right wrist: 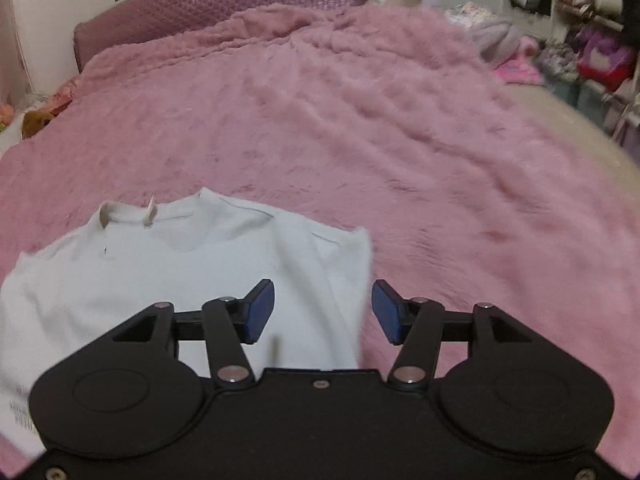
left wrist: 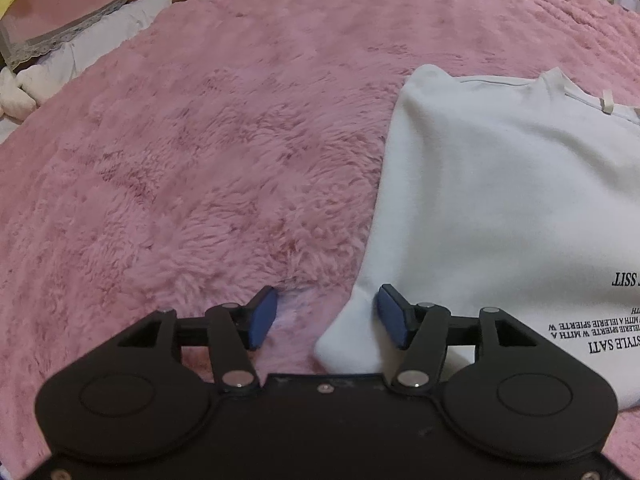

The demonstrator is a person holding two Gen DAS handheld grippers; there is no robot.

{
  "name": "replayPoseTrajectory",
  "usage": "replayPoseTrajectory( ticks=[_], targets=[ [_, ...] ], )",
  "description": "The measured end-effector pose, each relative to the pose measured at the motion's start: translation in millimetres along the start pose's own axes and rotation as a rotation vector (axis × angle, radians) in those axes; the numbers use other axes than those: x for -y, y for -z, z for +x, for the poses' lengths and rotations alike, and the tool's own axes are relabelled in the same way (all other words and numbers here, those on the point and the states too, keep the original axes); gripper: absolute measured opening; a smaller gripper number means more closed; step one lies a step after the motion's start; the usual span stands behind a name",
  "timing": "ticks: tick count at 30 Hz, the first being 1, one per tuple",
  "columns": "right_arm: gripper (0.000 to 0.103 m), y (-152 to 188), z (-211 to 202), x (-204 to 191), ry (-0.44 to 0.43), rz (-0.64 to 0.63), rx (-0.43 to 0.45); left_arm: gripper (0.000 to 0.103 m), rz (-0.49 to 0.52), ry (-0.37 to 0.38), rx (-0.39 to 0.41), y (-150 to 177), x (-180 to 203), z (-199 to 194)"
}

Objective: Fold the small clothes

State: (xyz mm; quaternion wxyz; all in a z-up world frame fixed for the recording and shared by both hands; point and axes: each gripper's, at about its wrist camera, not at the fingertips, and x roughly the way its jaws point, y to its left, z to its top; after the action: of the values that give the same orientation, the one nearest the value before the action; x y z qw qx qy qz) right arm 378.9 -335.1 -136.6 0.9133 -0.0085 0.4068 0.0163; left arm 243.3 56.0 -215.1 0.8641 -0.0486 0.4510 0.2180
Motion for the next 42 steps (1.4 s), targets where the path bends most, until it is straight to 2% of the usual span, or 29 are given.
replayPoseTrajectory(
  ticks=[5, 6, 7, 8, 10, 12, 14, 18, 22, 26, 29, 32, 34, 35, 38, 40, 42],
  targets=[
    [0.051, -1, 36, -10, 0.011, -0.056, -0.049, 0.061, 0.010, 0.018, 0.013, 1, -5, 1],
    [0.046, 2, 39, -9, 0.003, -0.057, -0.059, 0.061, 0.011, 0.015, 0.013, 2, -5, 2],
    [0.022, 3, 41, -9, -0.003, -0.058, -0.070, 0.061, 0.015, 0.010, 0.013, 1, -3, 2],
    [0.011, 4, 44, -8, -0.016, -0.056, -0.082, 0.061, 0.017, 0.005, 0.012, 1, -2, 3],
    [0.002, 6, 43, -10, -0.026, -0.062, -0.083, 0.061, 0.020, -0.006, 0.013, 2, 1, 4],
    [0.001, 5, 38, -18, 0.001, -0.107, -0.041, 0.062, 0.024, -0.013, 0.019, 3, 2, 3],
    [0.000, -1, 28, -16, 0.040, -0.082, 0.006, 0.062, 0.022, -0.014, 0.023, 4, 2, 3],
    [0.000, -2, 19, 8, 0.020, 0.083, 0.051, 0.062, 0.030, -0.021, 0.015, 1, 3, 0],
    [0.001, 12, 62, 4, 0.042, 0.033, -0.073, 0.062, 0.029, -0.023, 0.015, 1, 6, 2],
    [0.001, 15, 66, 5, 0.032, 0.068, -0.060, 0.062, 0.017, -0.013, 0.008, 1, 4, 0],
    [0.005, 10, 44, 16, 0.005, 0.130, -0.018, 0.061, 0.014, -0.009, -0.001, -1, 1, -4],
    [0.021, 8, 17, 22, 0.058, 0.112, 0.020, 0.060, -0.002, -0.001, -0.005, 0, -5, -14],
    [0.032, 10, -7, 28, 0.035, 0.130, 0.003, 0.060, -0.011, 0.008, -0.005, 3, -9, -22],
    [0.033, 15, -19, 32, 0.003, 0.159, -0.010, 0.060, -0.020, 0.016, -0.006, 5, -11, -27],
    [0.033, 45, -56, 40, -0.079, 0.235, -0.052, 0.060, -0.069, 0.078, -0.037, 13, -18, -34],
    [0.041, 72, -77, 44, -0.045, 0.253, -0.064, 0.060, -0.124, 0.139, -0.078, 19, -24, -31],
    [0.043, 99, -91, 49, 0.000, 0.280, -0.102, 0.060, -0.160, 0.170, -0.109, 24, -27, -25]
  ],
)
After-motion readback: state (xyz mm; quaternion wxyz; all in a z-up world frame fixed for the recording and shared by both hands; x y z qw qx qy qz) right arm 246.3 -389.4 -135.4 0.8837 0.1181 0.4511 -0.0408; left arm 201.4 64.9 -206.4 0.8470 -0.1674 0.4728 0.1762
